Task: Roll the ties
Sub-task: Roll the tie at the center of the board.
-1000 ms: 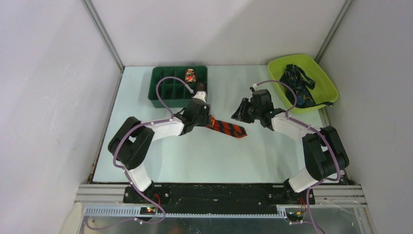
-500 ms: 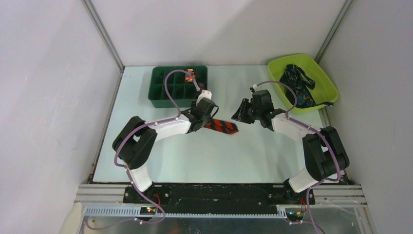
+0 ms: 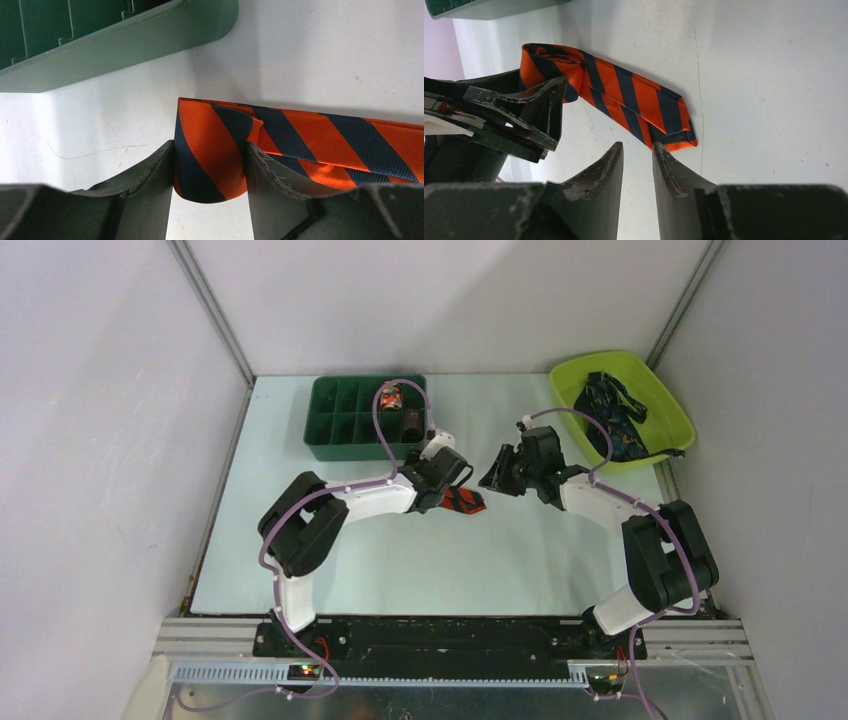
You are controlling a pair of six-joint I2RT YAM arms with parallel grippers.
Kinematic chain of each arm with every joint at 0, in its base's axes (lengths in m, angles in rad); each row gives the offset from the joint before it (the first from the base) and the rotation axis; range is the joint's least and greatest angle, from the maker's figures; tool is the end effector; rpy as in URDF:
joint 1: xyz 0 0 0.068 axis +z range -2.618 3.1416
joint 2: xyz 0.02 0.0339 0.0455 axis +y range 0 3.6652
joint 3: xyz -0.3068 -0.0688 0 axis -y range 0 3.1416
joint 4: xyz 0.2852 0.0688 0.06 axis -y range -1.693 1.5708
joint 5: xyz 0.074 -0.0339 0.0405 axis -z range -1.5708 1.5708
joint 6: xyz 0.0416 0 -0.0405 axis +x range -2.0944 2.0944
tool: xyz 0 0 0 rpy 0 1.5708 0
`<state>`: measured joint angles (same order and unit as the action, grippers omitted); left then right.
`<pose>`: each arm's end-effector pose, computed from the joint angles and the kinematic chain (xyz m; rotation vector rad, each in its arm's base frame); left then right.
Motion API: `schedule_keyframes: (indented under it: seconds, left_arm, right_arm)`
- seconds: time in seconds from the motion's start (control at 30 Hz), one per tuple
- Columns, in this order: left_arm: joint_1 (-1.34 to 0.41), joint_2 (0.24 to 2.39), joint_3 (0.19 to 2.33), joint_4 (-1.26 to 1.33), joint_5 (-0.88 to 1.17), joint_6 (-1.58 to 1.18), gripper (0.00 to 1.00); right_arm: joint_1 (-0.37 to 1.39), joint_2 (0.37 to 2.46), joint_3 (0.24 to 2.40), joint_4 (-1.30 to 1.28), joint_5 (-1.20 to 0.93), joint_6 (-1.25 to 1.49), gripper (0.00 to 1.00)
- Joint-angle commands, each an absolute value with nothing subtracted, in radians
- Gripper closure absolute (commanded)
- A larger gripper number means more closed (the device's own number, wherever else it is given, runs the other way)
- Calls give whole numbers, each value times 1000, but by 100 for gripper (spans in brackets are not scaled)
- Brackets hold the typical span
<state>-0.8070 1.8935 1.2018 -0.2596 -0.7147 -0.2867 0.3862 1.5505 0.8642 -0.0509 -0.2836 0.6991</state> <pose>0.3216 -0.2963 0.1829 0.3174 2.2328 0.3415 0.3261 0.1452 0.2093 0.2270 2.4257 0.8532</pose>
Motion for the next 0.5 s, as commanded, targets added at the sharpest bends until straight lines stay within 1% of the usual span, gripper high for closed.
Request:
schedule_keyframes:
  seconds: [0.0,0.47]
  left_arm:
    - [-813,1919,1234,-301,-790,-255,44]
    - [-872,1984,1309,-347,-795,-240,39]
  right_arm:
    - [379,1508,862,-31,-280,686,69]
    - [362,1500,850,-26,-290,689,69]
